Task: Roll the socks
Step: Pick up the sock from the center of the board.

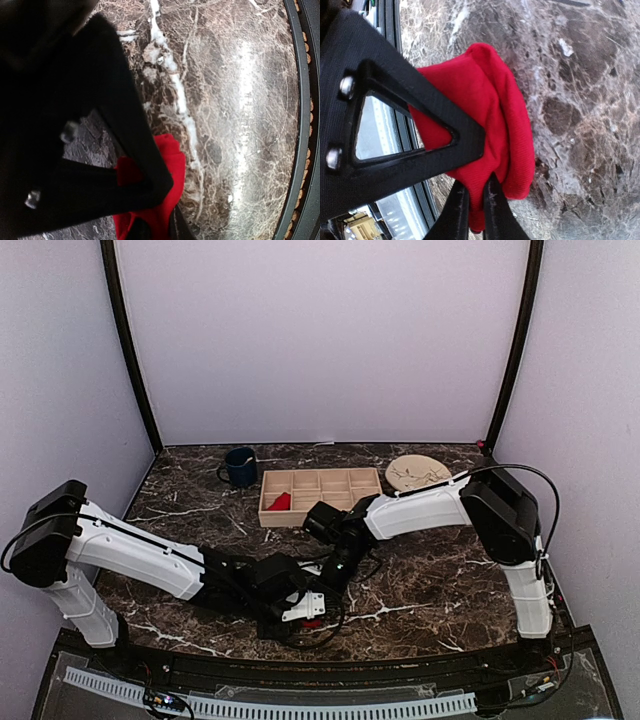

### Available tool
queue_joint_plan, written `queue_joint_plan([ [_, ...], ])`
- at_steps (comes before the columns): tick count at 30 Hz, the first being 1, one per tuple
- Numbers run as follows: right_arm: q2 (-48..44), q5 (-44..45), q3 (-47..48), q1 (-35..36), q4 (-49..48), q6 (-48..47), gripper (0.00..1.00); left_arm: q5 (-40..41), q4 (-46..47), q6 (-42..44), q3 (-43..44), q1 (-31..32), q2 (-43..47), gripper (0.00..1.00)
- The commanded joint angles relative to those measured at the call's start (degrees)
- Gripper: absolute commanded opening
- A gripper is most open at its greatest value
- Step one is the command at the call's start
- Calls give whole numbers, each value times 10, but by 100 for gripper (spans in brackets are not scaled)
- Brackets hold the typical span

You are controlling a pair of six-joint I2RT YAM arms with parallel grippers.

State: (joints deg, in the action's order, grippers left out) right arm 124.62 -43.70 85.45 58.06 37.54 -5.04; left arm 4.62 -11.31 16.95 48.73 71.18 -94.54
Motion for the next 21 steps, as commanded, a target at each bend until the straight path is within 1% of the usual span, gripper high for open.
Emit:
queue_joint_plan([
  [1,1,10,-27,-7,-22,17,18,-32,-11,-12,-4,-4,-13,0],
  [2,-6,6,-37,-10,-33,23,21,-35,-8,-16,-7,-7,-11,0],
  [5,-28,-10,-70,-22,-65,39,24,-48,0,-28,-14,-21,-1,0],
  [9,-66,-34,-120,-40,-115,60,32,-59,8,-42,-21,-38,14,0],
  [17,-114,-54,-184,-68,-167,83,35,-85,-1,-58,-21,-56,18,0],
  [21,-142,-47,-224,-86,-209,115,36,-112,13,-82,-27,-82,38,0],
])
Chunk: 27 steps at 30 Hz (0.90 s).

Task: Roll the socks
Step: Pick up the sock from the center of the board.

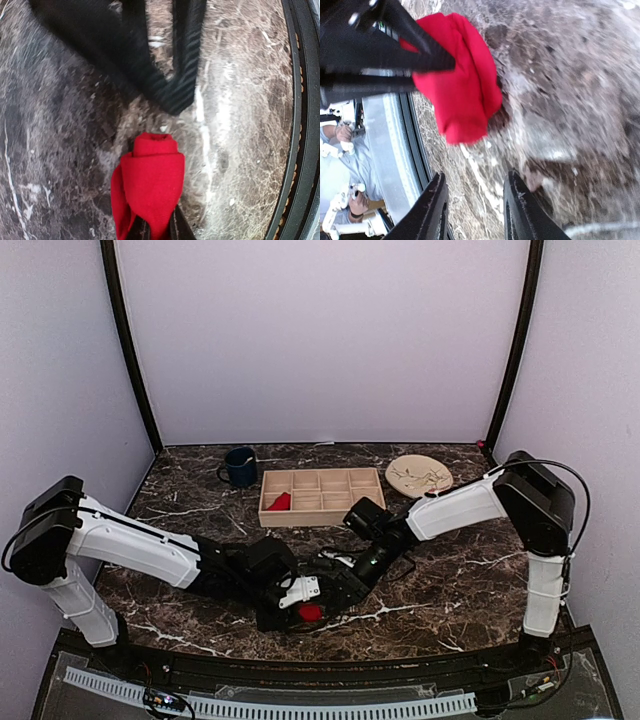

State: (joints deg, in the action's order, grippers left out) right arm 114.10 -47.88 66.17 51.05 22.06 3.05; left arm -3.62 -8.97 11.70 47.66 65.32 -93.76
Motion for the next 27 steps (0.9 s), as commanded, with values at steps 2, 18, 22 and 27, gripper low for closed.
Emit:
queue_joint_plan([
  [2,-50,3,-44,-24,-77,48,36,-46,-4,-42,-15,-40,42,0],
  [18,-108,96,-91,-56,-156,98,35,-60,30,-75,77,-190,95,0],
  [22,-117,109,-97,-57,-167,102,35,-42,47,-55,136,-237,68,0],
  [27,-131,133,-106,-58,-181,105,35,-41,74,-17,216,-270,6,0],
])
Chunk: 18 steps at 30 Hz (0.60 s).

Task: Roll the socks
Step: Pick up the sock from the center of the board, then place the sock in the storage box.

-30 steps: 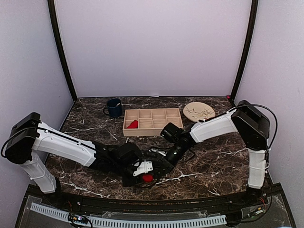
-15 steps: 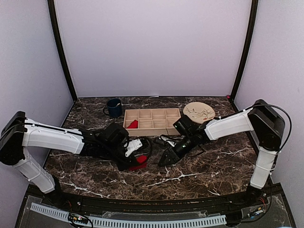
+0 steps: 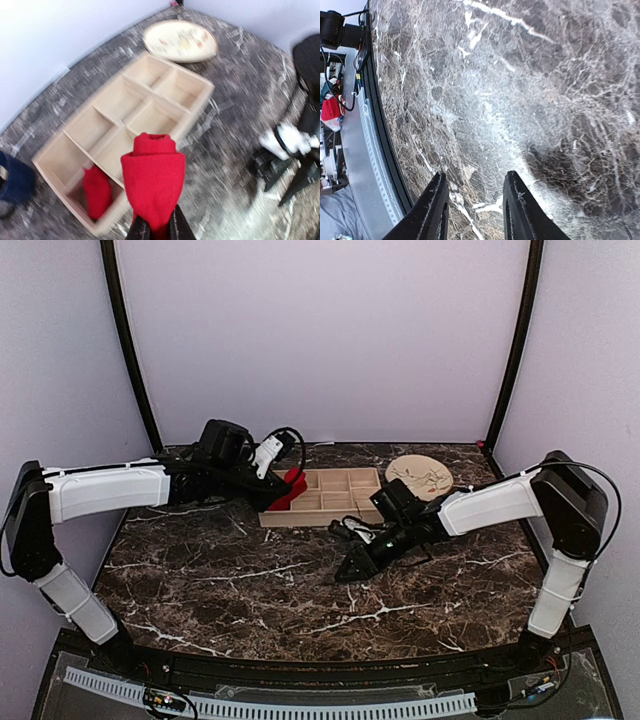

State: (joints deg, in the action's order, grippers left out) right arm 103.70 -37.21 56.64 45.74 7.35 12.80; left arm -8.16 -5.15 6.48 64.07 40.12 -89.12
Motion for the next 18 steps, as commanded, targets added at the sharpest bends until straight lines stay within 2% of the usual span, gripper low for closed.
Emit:
queue_joint_plan([
  [1,-30,33,-13,-5,-37,9,35,4,39,45,68,-21,-57,0],
  [7,-48,60,-32,-5,-61,18,36,7,81,91,137,-31,-143,0],
  [12,-61,71,-46,-5,-77,24,36,44,148,127,136,-32,-183,0],
  [18,-58,70,-49,-6,-77,22,36,60,171,157,148,-31,-220,0],
])
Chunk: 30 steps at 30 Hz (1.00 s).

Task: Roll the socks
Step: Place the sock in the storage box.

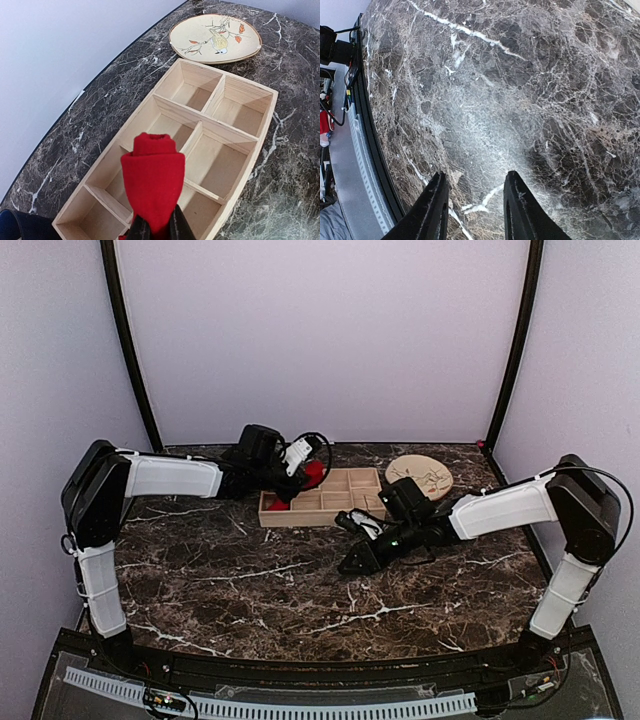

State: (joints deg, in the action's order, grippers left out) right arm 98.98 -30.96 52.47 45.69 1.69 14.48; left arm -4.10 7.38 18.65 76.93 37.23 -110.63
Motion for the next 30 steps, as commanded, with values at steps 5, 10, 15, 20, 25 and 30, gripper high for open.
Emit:
queue_joint_plan([
  [5,-9,8,-3,-5,-17,3,36,23,43,54,23,-2,-30,0],
  [10,-7,10,-3,-6,-15,2,36,29,43,65,12,1,-38,0],
  [15,-1,7,2,-8,-13,0,36,31,42,73,9,5,-50,0],
  [20,3,5,4,-10,-11,-1,36,32,32,81,16,5,-66,0],
  [25,6,2,6,-12,-9,-2,36,30,22,81,22,6,-78,0],
  [30,9,0,8,-16,-6,-4,36,31,8,76,31,7,-89,0],
])
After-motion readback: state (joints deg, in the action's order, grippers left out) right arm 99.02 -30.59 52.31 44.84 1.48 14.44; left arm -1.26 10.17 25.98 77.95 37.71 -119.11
